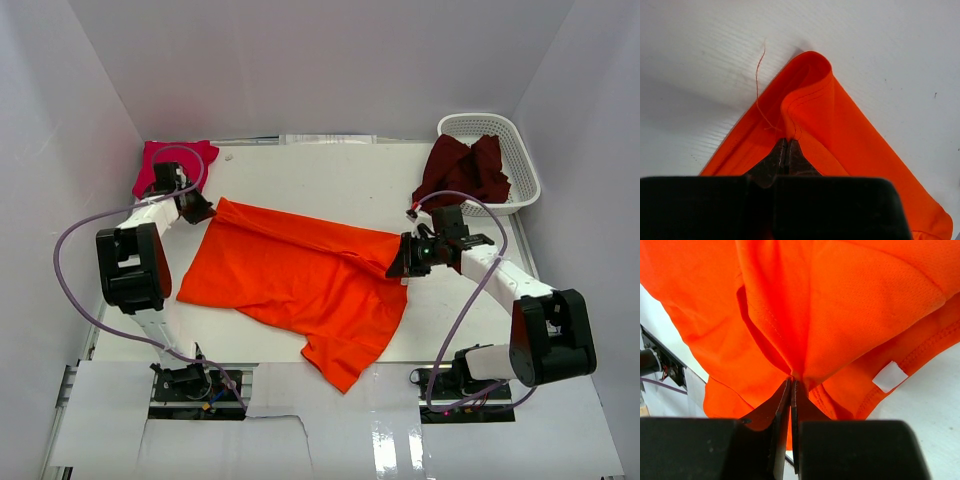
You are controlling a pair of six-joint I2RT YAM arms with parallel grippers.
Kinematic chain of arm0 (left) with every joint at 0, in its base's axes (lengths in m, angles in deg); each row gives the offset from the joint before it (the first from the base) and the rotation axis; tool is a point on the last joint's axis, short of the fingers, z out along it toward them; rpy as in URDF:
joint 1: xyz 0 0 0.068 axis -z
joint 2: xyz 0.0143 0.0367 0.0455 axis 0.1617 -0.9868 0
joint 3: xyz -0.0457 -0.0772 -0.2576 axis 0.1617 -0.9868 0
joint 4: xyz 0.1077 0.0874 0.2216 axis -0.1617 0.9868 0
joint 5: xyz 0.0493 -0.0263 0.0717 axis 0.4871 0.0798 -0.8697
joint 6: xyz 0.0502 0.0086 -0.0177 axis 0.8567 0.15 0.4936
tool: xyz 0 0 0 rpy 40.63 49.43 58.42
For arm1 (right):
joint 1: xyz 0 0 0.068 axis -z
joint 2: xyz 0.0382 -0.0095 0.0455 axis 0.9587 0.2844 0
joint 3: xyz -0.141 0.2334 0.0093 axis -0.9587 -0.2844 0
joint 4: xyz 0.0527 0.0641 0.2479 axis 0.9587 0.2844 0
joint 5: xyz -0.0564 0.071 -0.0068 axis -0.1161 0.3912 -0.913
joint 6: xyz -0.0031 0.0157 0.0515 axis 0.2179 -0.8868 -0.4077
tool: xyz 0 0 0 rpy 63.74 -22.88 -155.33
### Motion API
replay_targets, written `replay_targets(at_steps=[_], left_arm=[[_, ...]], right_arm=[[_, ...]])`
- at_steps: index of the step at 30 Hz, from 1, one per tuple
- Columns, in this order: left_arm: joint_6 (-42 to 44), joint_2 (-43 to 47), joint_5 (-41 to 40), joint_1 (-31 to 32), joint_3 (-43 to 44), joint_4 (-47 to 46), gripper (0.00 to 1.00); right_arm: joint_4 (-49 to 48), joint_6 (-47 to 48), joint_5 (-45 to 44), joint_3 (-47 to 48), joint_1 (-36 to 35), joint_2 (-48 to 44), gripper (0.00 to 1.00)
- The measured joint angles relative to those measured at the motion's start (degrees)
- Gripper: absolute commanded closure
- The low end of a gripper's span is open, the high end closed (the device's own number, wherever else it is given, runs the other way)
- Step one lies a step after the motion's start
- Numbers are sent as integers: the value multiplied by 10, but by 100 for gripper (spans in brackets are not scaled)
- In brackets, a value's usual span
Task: Fold and stack the t-shirts
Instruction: Fold the flattened tshirt in 1/3 of the way
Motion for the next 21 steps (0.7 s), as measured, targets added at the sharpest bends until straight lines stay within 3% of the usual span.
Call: replay_targets(at_steps=[5, 8, 9, 10, 11, 12, 13, 16, 21], left_arm=[[-4, -1, 0, -10, -16, 2, 100], [-6, -4, 5, -15, -16, 1, 99], [-7, -6, 6, -17, -16, 1, 94], [-9, -9, 7, -18, -16, 2, 78], [-8, -13, 8, -20, -16, 3, 68], [-10, -15, 10, -22, -16, 4, 48], [-12, -20, 10, -25, -16, 7, 41], [-24, -23, 4, -31, -16, 16, 27], [-28, 1, -25, -36, -16, 23, 27]], right_arm=[[7, -5, -2, -23, -14, 32, 88], [17, -6, -2, -27, -21, 66, 76], [22, -5, -3, -27, -22, 75, 59], [27, -5, -3, -27, -23, 82, 52], [32, -4, -5, -27, -24, 87, 48], [37, -3, -8, -27, -24, 88, 44], [40, -4, -12, -27, -24, 87, 41], [49, -9, -33, -24, -24, 69, 39], [66, -19, -64, 17, -24, 16, 39]])
